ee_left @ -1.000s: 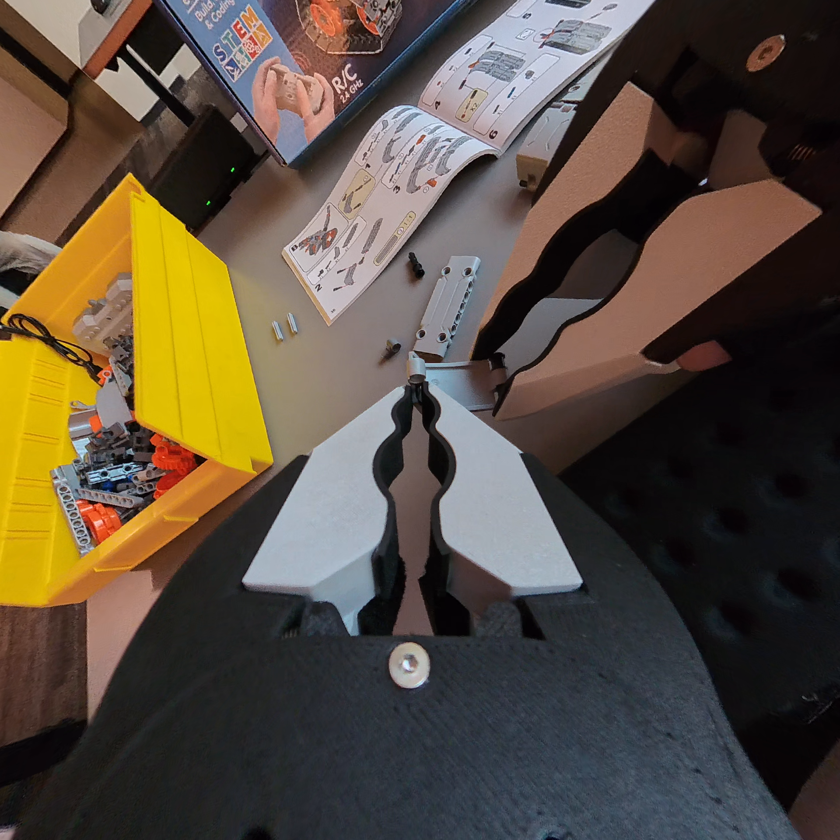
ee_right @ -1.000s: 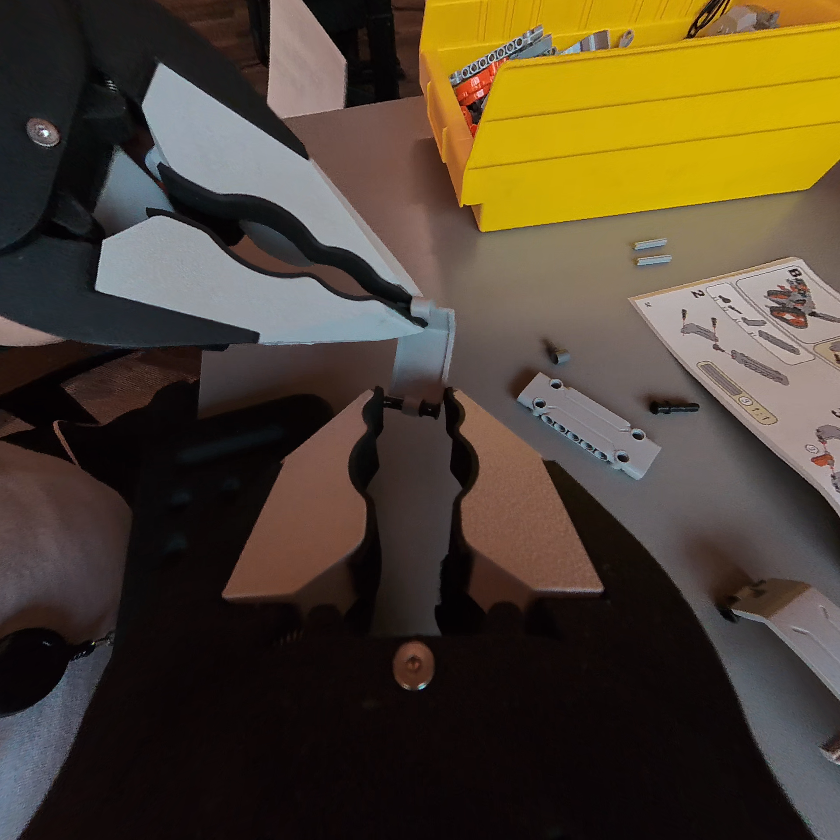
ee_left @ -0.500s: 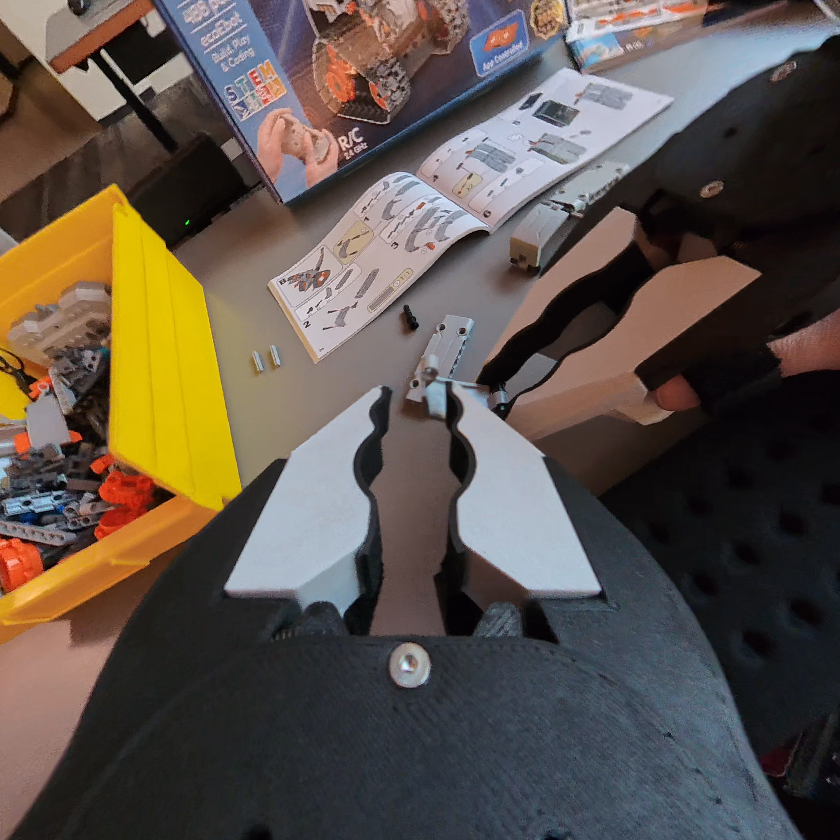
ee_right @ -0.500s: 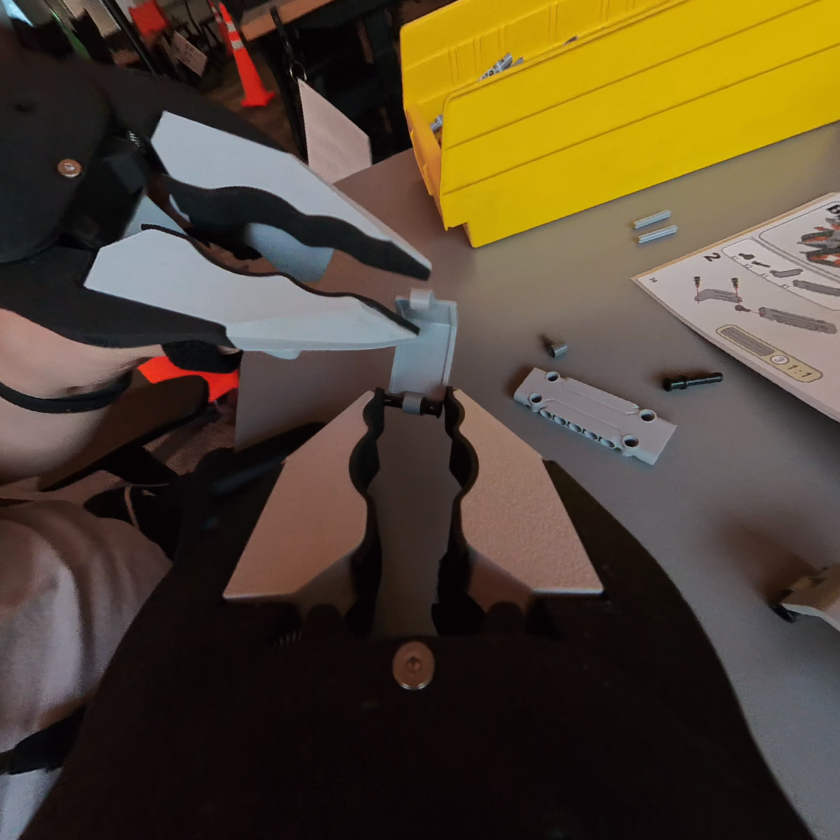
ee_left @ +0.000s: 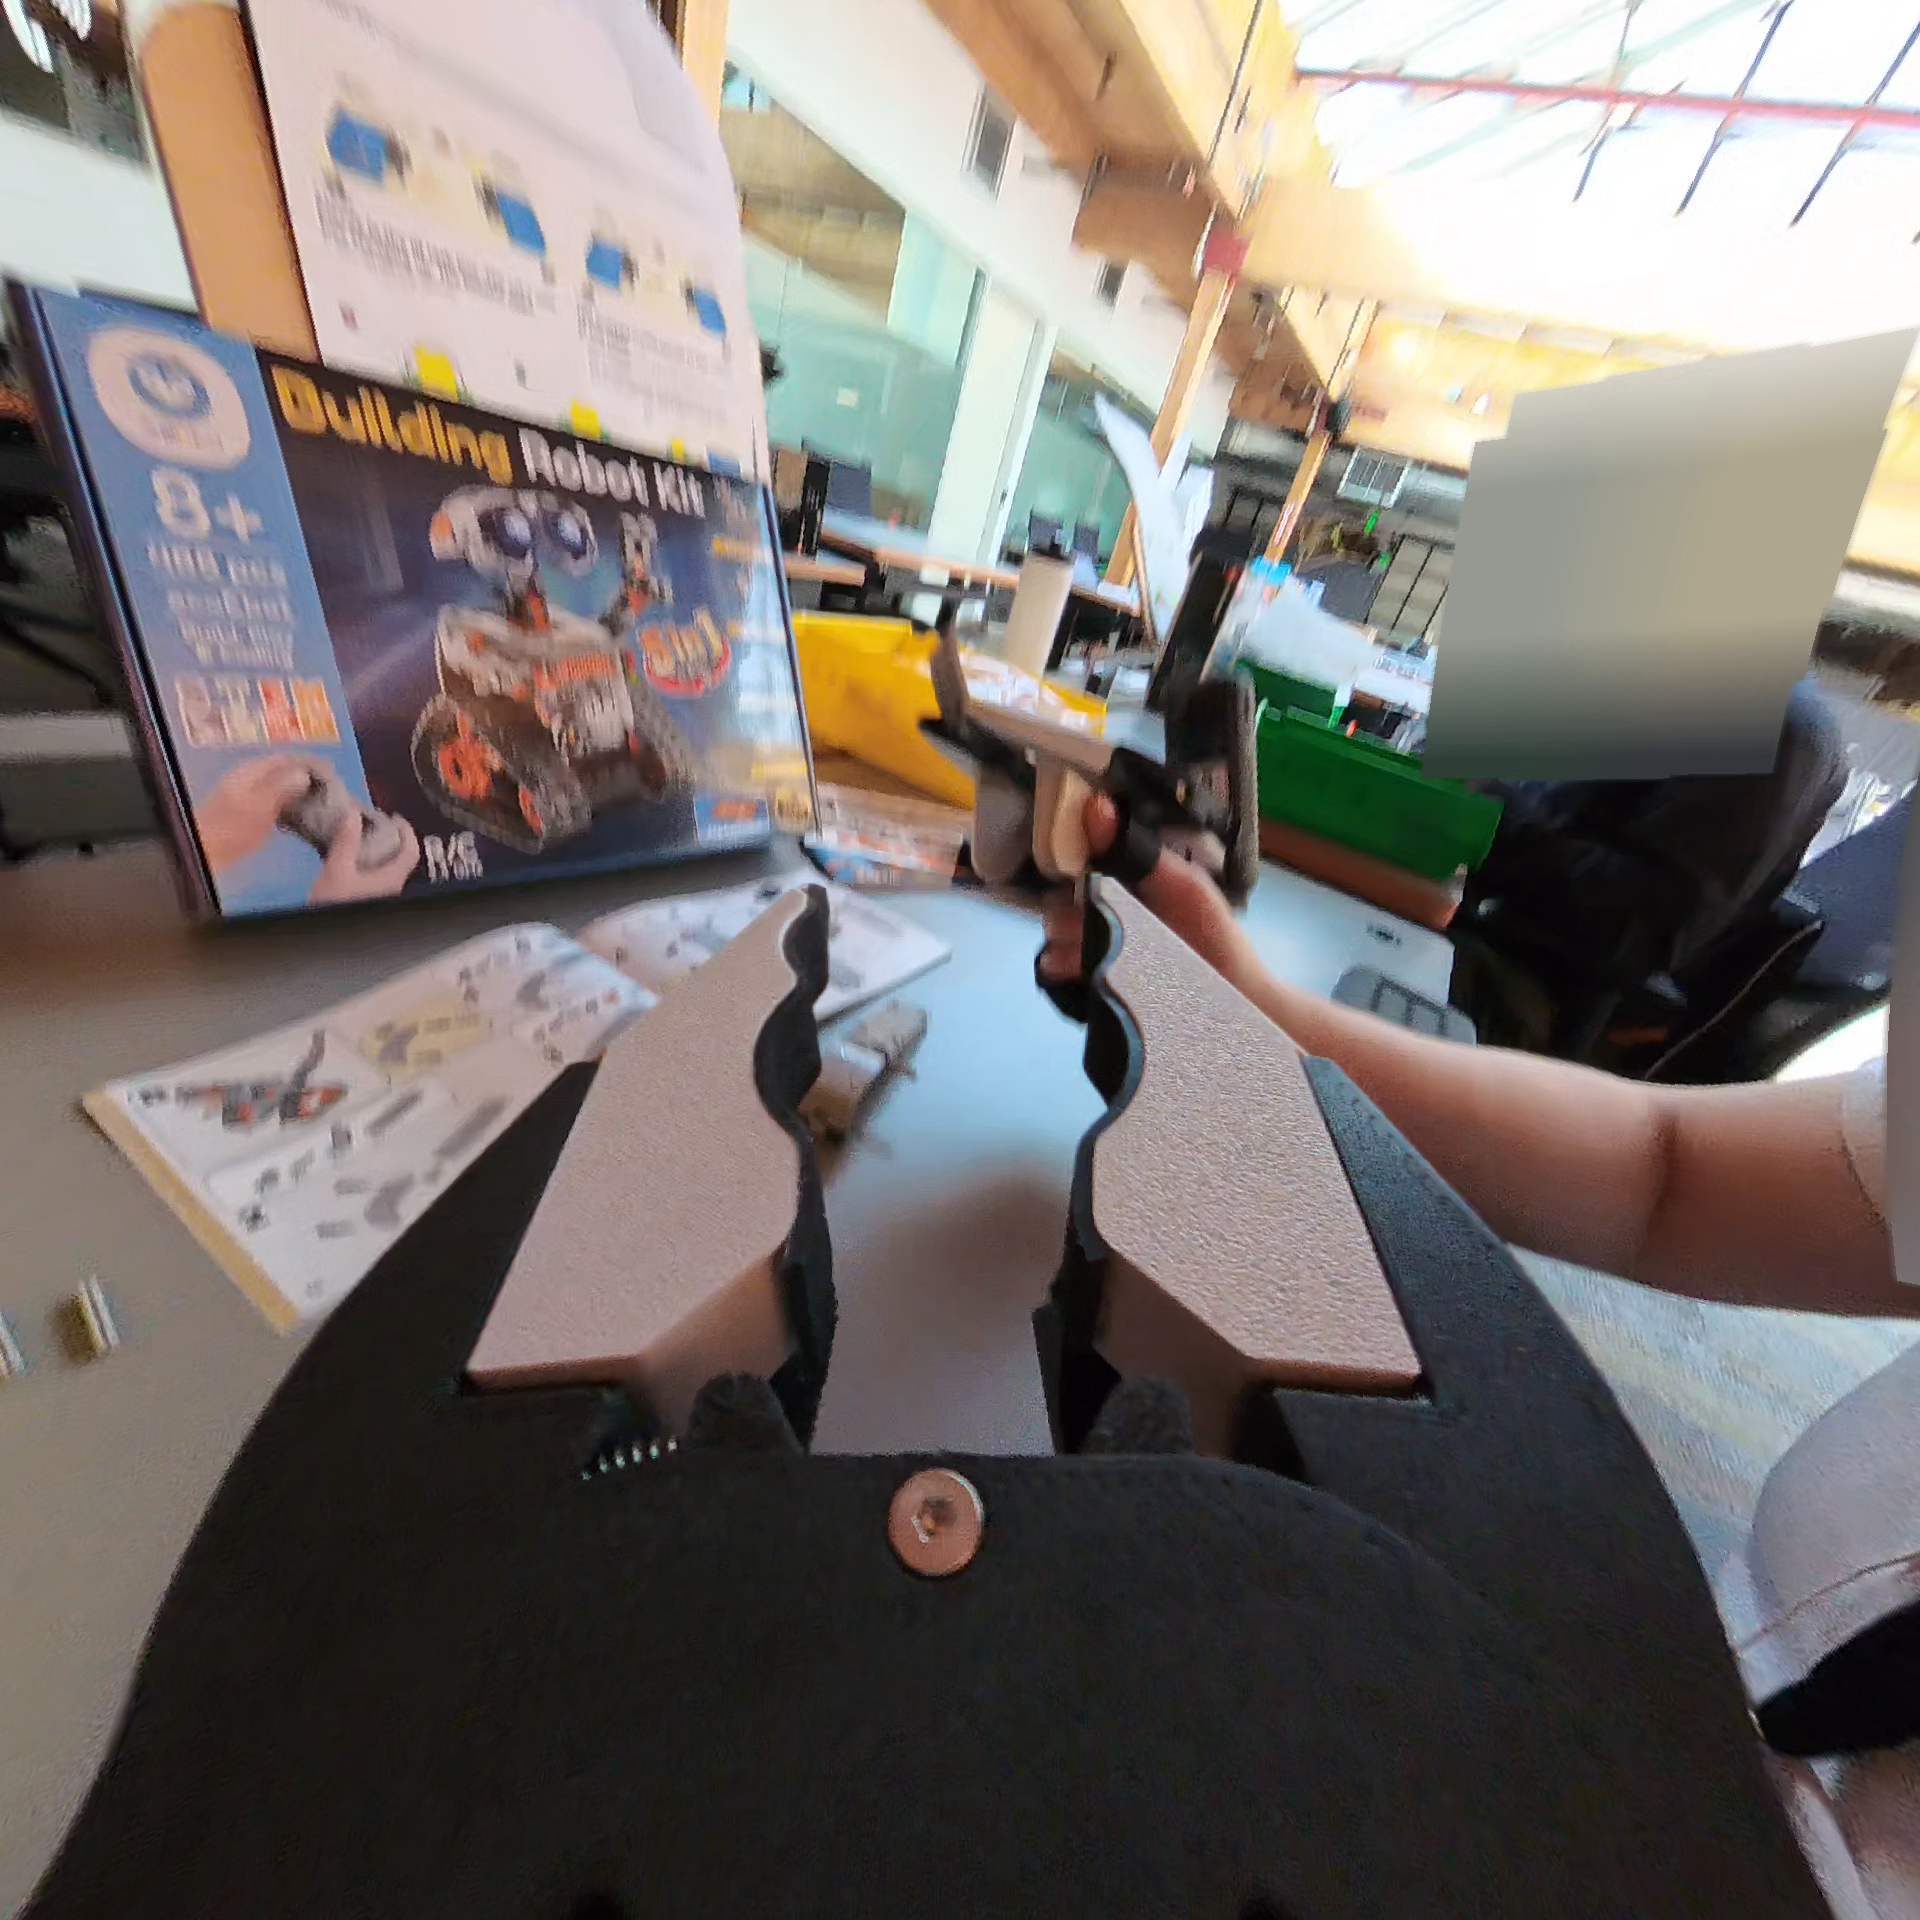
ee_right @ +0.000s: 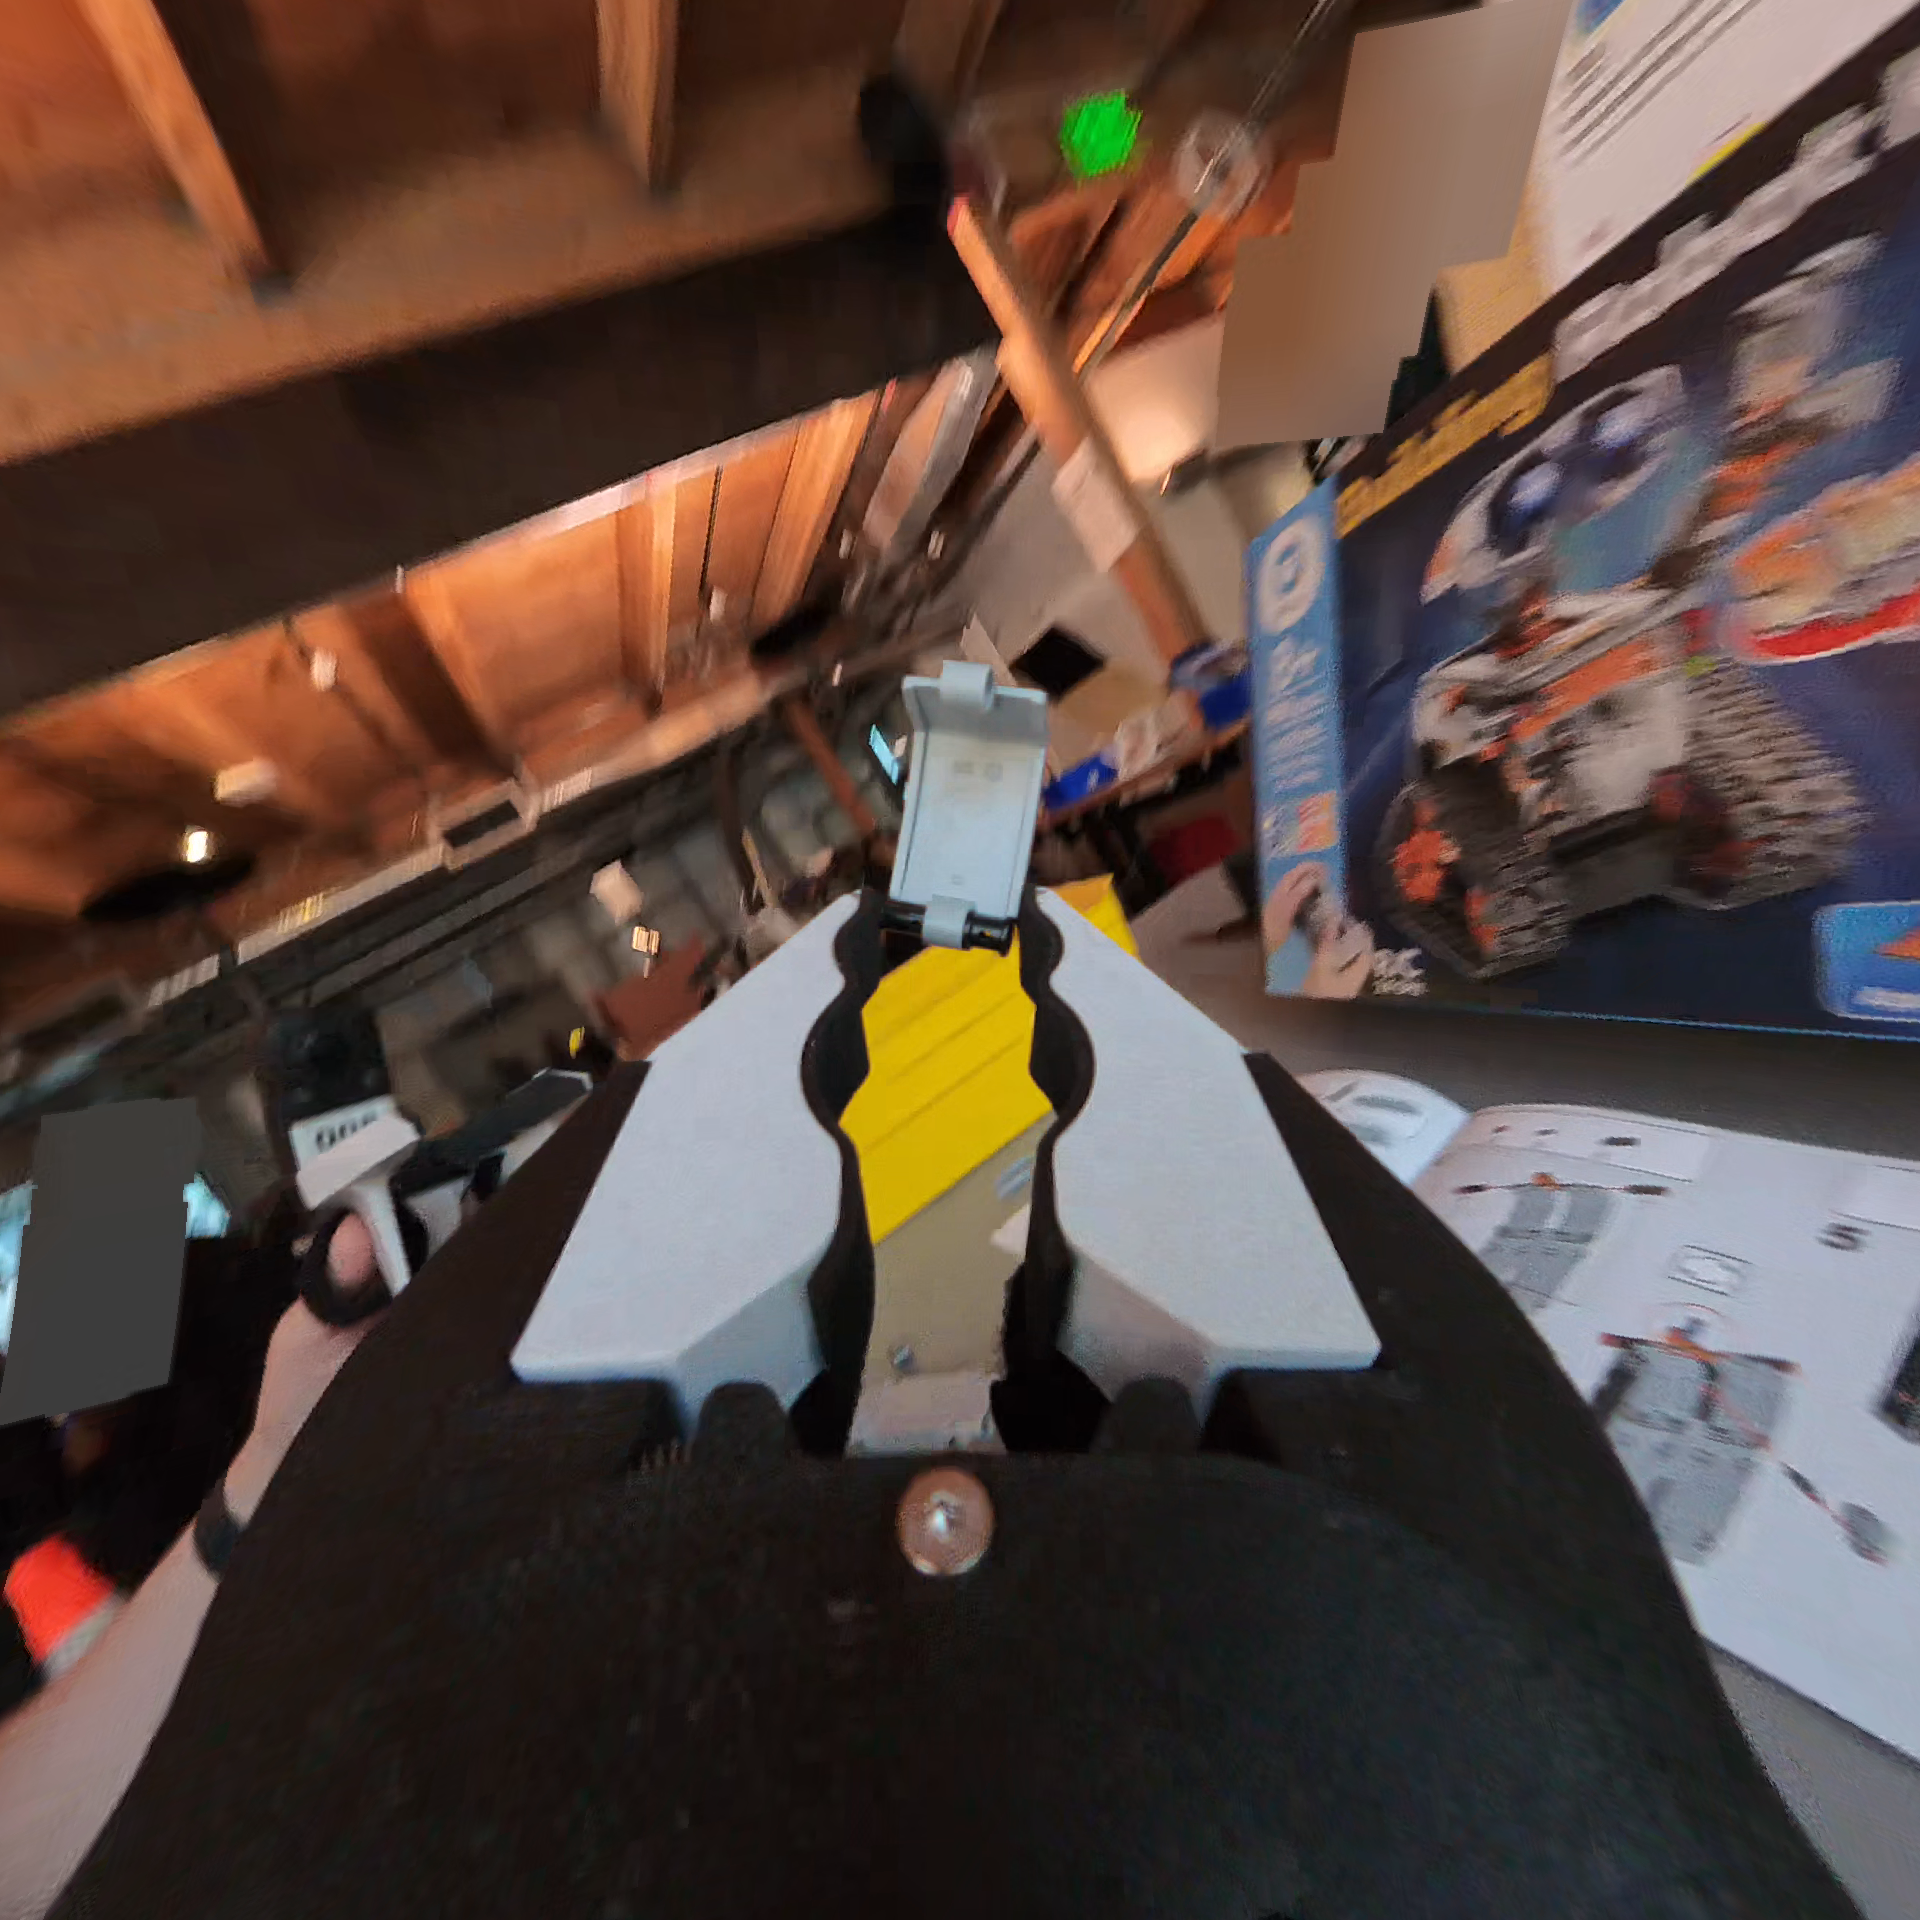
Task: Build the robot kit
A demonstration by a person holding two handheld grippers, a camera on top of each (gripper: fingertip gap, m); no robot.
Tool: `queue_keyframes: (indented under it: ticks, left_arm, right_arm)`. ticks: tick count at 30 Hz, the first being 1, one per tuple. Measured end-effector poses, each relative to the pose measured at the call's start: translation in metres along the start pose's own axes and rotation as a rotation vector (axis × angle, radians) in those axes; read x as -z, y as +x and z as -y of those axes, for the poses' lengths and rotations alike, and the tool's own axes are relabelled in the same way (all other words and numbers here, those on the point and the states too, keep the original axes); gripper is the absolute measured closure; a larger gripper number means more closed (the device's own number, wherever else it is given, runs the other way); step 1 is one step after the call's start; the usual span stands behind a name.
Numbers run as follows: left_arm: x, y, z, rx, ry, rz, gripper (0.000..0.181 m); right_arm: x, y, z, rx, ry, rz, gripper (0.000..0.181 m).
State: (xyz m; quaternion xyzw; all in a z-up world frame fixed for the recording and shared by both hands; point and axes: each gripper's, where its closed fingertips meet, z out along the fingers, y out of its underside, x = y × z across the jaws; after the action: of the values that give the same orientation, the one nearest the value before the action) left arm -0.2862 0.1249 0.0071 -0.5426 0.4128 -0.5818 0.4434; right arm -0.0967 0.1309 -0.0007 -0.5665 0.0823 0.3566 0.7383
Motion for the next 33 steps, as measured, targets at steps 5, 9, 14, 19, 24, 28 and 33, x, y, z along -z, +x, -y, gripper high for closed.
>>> queue_keyframes:
  ticks: [5, 9, 14, 19, 24, 28, 33]
  left_arm:
    - [-0.002, -0.006, 0.040, -0.081, 0.151, 0.021, 0.136]
    - [-0.010, -0.003, 0.062, -0.112, 0.245, -0.022, 0.137]
    - [-0.041, -0.017, 0.085, -0.148, 0.258, -0.136, 0.137]
    - [-0.066, -0.046, 0.055, -0.169, 0.217, -0.183, 0.141]
    - [-0.056, -0.051, 0.044, 0.040, 0.335, -0.237, 0.146]
    - [-0.056, -0.056, 0.041, 0.021, 0.326, -0.197, 0.144]
    - [-0.060, -0.062, 0.033, -0.063, 0.280, -0.151, 0.144]
  right_arm:
    - [0.007, 0.010, -0.010, -0.064, 0.062, 0.033, 0.157]
    - [0.004, -0.010, -0.017, -0.009, 0.027, 0.129, 0.157]
    - [0.006, -0.007, -0.009, -0.014, 0.044, 0.164, 0.157]
    - [0.007, 0.003, 0.010, -0.034, 0.088, 0.161, 0.157]
    - [0.000, 0.013, 0.019, 0.000, 0.079, 0.185, 0.157]
    - [-0.006, 0.008, 0.012, -0.022, 0.011, 0.290, 0.157]
    - [-0.010, -0.012, -0.007, -0.152, -0.094, 0.456, 0.157]
